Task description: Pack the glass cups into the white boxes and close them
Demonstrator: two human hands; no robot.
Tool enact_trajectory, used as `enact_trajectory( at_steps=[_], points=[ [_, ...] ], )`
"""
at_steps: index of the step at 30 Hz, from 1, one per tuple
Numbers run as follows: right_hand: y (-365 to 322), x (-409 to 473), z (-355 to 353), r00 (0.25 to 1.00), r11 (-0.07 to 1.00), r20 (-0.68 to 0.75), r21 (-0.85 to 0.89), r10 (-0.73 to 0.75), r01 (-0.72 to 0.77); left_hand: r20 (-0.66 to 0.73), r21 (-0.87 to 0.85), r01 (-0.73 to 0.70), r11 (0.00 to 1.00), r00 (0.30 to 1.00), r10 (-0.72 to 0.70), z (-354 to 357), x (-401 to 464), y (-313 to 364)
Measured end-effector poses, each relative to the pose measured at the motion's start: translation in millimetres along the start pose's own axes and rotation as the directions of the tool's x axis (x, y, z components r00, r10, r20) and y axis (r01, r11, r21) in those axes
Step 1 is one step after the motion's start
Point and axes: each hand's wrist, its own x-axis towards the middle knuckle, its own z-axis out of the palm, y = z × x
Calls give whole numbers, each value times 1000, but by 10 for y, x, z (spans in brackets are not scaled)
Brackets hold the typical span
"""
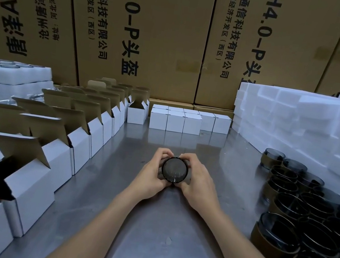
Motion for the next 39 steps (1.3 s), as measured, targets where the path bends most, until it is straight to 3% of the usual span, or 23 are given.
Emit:
enact_trajectory(
  at_steps=[8,11,14,17,20,26,32,39],
  points=[
    [37,22,15,1000,999,18,47,14,-14,1,-5,-29,1000,1000,29,-8,-4,-22],
    [55,46,13,997,962,45,261,68,-78,9,-41,-23,999,1000,23,-11,-8,-24],
    [68,74,-6,983,856,66,484,170,-180,52,-61,-13,998,999,16,-11,-15,-34],
    [68,79,-31,962,774,93,577,255,-261,38,-76,-10,997,999,13,-8,-17,-24],
    [23,70,-46,960,745,111,611,255,-269,-60,-57,-3,998,998,0,-18,-1,-3],
    [-11,63,-107,964,721,181,640,194,-265,-138,-234,95,968,982,-130,-40,-1,55],
    [-35,59,-106,927,768,271,524,261,-369,-112,-264,268,927,946,-306,-86,8,104],
    [-64,40,-114,925,745,253,550,283,-379,-58,-272,287,918,948,-314,-101,-21,125]
  ],
)
